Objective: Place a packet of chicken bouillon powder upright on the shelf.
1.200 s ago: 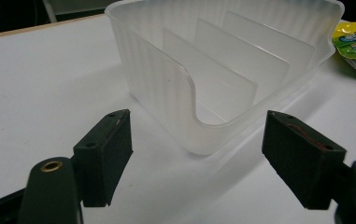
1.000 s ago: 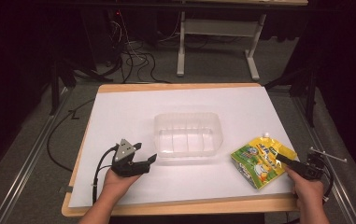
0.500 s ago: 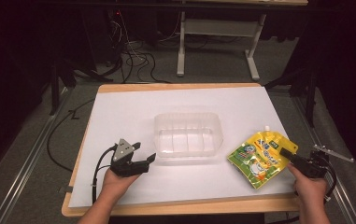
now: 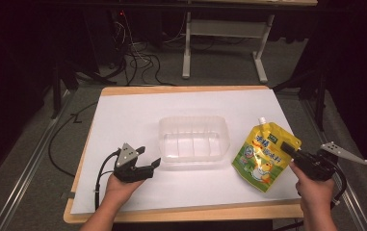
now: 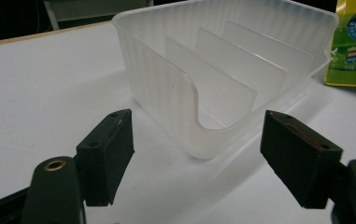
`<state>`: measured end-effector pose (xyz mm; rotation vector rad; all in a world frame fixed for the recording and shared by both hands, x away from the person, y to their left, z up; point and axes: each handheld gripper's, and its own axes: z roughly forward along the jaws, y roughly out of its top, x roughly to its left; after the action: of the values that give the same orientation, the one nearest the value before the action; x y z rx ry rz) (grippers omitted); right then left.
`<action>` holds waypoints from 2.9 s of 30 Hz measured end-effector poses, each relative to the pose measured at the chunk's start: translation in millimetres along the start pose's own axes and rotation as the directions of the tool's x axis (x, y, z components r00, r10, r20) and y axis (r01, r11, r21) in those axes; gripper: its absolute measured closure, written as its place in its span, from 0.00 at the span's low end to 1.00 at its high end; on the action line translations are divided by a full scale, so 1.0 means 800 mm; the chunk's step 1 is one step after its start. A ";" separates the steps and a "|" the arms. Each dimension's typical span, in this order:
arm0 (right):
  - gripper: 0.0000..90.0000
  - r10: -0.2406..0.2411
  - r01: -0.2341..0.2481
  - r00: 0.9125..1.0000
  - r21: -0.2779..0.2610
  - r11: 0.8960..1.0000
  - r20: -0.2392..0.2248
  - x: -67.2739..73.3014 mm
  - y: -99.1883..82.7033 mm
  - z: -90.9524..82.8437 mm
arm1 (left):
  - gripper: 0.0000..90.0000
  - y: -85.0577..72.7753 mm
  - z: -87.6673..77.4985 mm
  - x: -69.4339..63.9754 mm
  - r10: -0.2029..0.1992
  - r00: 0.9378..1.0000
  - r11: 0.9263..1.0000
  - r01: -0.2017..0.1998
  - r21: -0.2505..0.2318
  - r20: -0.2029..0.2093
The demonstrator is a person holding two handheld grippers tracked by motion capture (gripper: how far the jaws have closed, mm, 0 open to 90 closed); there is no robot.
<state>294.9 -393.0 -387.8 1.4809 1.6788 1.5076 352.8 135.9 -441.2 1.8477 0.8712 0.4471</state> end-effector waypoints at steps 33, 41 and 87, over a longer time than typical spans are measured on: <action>0.60 -0.175 0.177 0.976 -0.002 0.984 0.126 0.017 -0.016 -0.002 | 0.63 0.008 0.049 -0.017 -0.041 0.995 0.999 0.041 -0.006 -0.093; 0.53 -0.159 0.157 0.979 0.027 0.987 0.127 0.010 -0.022 0.004 | 0.85 0.005 0.057 -0.022 -0.045 0.985 0.999 0.045 -0.004 -0.167; 0.99 -0.184 0.175 0.966 0.063 0.982 0.182 0.008 -0.029 0.013 | 0.78 0.019 0.097 -0.080 0.037 0.999 0.999 -0.037 0.013 -0.012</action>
<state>292.1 -378.6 -409.9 1.4034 1.6947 1.2037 365.4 35.5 -455.8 1.8772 0.8513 0.4775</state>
